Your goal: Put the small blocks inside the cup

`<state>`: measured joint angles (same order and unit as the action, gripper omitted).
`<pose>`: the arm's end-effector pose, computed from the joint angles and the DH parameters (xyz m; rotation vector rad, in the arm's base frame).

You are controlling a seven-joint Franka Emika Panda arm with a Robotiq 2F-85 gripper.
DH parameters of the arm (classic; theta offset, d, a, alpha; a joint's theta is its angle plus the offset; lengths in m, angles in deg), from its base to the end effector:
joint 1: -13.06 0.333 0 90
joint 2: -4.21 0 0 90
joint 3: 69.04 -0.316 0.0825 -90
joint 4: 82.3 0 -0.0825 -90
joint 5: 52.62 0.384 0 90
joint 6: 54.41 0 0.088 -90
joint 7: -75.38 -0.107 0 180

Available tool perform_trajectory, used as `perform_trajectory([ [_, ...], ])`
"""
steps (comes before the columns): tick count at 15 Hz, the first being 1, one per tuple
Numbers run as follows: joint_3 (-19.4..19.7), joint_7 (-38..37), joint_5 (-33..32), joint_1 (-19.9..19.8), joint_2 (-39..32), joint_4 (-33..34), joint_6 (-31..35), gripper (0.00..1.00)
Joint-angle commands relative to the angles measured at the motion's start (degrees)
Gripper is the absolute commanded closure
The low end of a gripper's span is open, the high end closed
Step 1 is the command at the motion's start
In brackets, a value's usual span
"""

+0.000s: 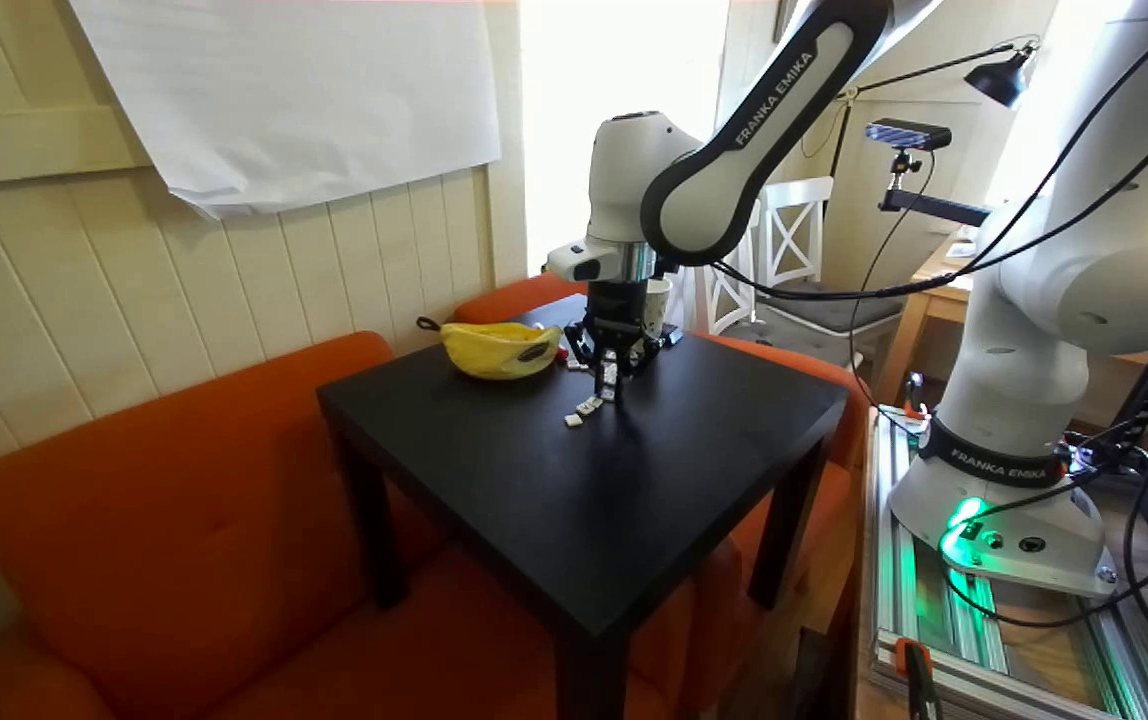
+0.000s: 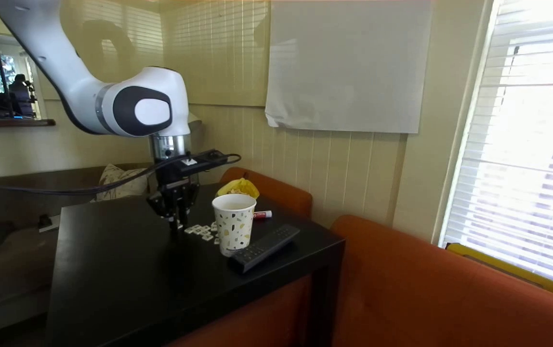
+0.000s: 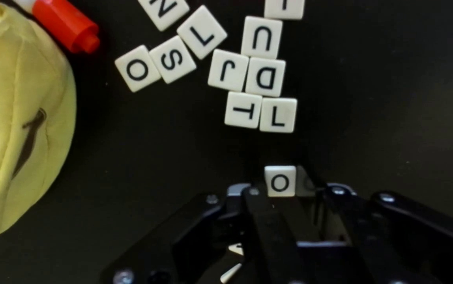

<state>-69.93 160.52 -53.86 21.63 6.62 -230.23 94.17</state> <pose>0.4420 0.0740 0.2802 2.0805 2.2962 0.0535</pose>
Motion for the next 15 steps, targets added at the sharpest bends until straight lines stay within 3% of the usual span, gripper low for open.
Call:
perform_trajectory([
  [1,-1.0,1.3,1.0,-1.1,-1.0,0.9,-0.3,0.59],
  [6,-1.2,1.5,1.1,-1.1,-1.2,0.9,-0.3,0.50],
  [10,-1.5,1.4,0.7,-1.1,-1.5,1.0,-0.4,0.54],
  [11,-1.6,1.2,0.5,-1.2,-1.6,1.0,-0.4,0.59],
  [12,-1.6,1.1,0.3,-1.2,-1.6,1.0,-0.5,0.81],
  [15,-1.7,1.0,0.0,-1.2,-1.4,1.1,-0.8,0.91],
])
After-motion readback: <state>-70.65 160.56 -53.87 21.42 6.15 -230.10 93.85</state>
